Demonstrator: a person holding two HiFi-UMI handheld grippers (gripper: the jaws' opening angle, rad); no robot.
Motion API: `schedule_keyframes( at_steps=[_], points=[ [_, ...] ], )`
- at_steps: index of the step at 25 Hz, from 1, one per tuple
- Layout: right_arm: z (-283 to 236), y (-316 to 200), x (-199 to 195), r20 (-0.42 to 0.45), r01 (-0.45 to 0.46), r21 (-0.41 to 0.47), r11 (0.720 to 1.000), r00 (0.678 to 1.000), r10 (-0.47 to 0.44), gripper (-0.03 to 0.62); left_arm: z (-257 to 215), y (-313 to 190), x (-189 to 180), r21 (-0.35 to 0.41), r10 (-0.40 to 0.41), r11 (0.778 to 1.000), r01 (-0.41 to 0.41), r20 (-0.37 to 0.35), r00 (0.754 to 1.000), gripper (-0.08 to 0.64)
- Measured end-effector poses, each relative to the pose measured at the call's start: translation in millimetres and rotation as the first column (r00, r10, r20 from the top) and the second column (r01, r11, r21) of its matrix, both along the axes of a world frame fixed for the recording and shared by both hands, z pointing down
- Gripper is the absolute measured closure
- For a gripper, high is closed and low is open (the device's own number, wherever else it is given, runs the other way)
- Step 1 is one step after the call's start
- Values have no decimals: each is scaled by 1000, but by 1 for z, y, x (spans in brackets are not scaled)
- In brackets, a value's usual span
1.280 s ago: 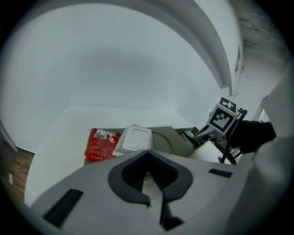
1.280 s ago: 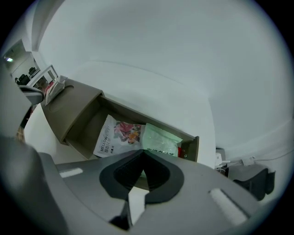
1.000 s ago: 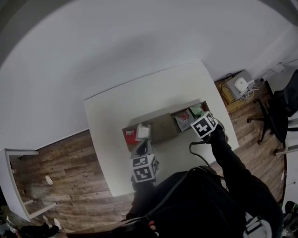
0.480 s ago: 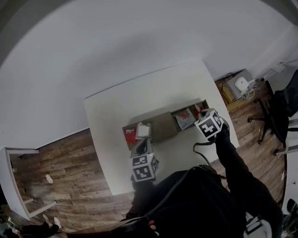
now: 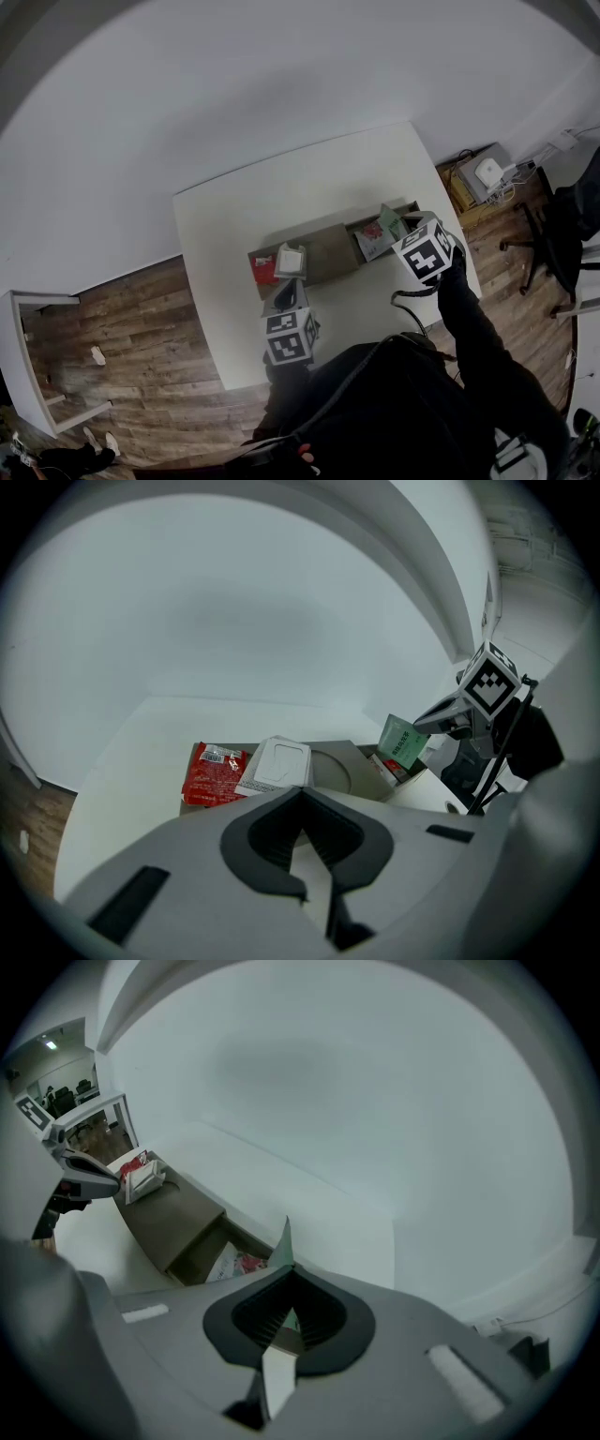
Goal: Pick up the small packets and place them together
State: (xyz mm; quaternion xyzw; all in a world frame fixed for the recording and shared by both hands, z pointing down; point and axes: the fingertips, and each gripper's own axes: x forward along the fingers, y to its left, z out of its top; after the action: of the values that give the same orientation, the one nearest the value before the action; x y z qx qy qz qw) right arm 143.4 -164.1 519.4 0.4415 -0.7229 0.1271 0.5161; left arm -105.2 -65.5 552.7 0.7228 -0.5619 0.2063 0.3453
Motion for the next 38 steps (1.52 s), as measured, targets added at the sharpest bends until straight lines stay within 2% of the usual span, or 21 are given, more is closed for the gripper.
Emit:
schedule_keyframes(
  at_steps=[14, 24, 29, 34, 38],
  points=[
    [-71, -7, -59, 98, 130, 157, 979, 984, -146, 592, -2, 8, -5, 7, -30, 1000, 30, -1, 1000, 560],
    [-76, 26, -144, 207, 318, 142, 937, 917, -342, 592, -6, 14, -11, 12, -55, 998, 55, -3, 998, 560],
    [-65, 44, -168, 184, 406, 131, 905, 887, -424, 592, -5, 19, -15, 30, -68, 997, 68, 4, 998, 560],
    [-66, 52, -184, 234, 425, 120, 897, 866, -442, 592, -6, 25, -19, 24, -76, 997, 76, 7, 997, 559],
    [-61, 48, -185, 193, 428, 132, 894, 873, -447, 592, -4, 29, -23, 17, -80, 997, 79, 11, 997, 560]
  ],
)
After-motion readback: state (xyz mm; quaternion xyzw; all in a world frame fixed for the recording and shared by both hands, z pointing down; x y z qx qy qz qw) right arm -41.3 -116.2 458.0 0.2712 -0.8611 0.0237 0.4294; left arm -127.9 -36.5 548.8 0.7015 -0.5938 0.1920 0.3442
